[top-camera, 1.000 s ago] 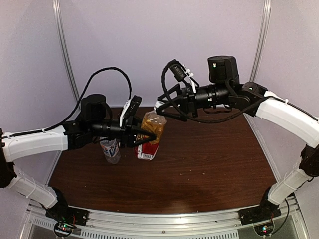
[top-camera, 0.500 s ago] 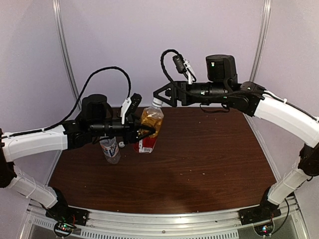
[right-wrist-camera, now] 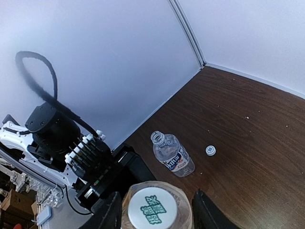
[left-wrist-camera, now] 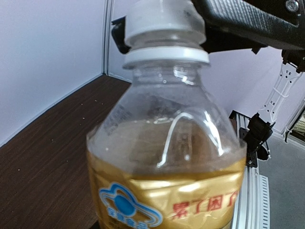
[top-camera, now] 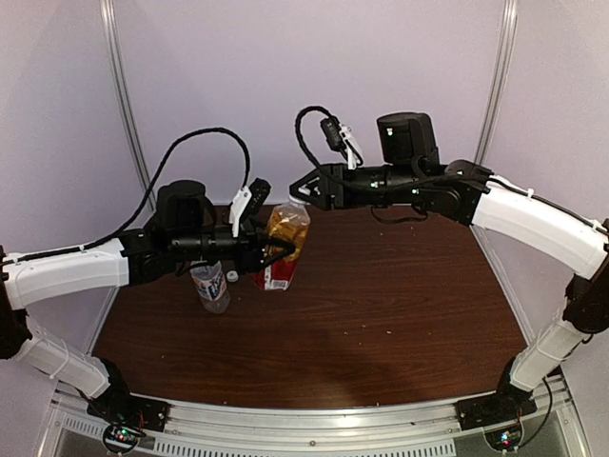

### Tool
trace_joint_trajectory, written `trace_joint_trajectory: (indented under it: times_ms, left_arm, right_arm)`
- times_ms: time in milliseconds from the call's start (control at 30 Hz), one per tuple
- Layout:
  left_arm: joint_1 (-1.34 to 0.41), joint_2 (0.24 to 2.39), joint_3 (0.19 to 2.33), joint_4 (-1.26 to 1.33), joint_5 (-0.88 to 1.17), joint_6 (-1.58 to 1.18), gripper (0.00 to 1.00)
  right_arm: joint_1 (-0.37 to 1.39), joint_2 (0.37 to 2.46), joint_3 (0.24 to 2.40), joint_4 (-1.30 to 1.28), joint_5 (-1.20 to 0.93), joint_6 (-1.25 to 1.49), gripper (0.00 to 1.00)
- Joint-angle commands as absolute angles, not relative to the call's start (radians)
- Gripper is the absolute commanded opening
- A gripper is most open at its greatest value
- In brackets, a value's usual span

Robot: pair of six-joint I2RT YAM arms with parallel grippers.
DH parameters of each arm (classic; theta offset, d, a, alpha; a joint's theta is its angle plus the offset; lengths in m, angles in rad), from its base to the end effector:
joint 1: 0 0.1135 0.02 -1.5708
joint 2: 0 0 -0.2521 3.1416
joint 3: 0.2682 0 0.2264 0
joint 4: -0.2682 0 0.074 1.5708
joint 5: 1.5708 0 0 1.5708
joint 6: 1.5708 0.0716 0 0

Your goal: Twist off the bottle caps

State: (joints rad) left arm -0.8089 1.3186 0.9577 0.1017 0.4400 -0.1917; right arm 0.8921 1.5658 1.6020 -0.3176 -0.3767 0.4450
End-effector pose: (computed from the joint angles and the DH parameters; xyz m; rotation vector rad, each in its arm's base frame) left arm 0.1965 -0.2502 0.3011 0.8987 1.7306 -1.0864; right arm 0.2116 0.3044 0.3944 -0.7279 1.8999 1.2398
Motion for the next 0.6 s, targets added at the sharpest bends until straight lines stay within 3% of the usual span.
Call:
trace_joint_trajectory:
  times_ms: [0,333,567]
  left_arm:
    - [-0.81,1.308,0.983,0.125,0.414,-0.173,0.39]
    - [-0.81,1.305,0.98,0.121,0.403,-0.166,0.39]
    - [-0.81,1.293,0.97,0.115,0.463,-0.129,0.39]
  right_arm:
    - [0.899,1.579,1.634,-0.295,-0.383,0.45,0.48]
    - [0.899,1.567,1.616,-0.263,-0.413,0.422,0.25]
    - [0.871,1.534,1.584,-0.239,-0.505,0.285,0.14]
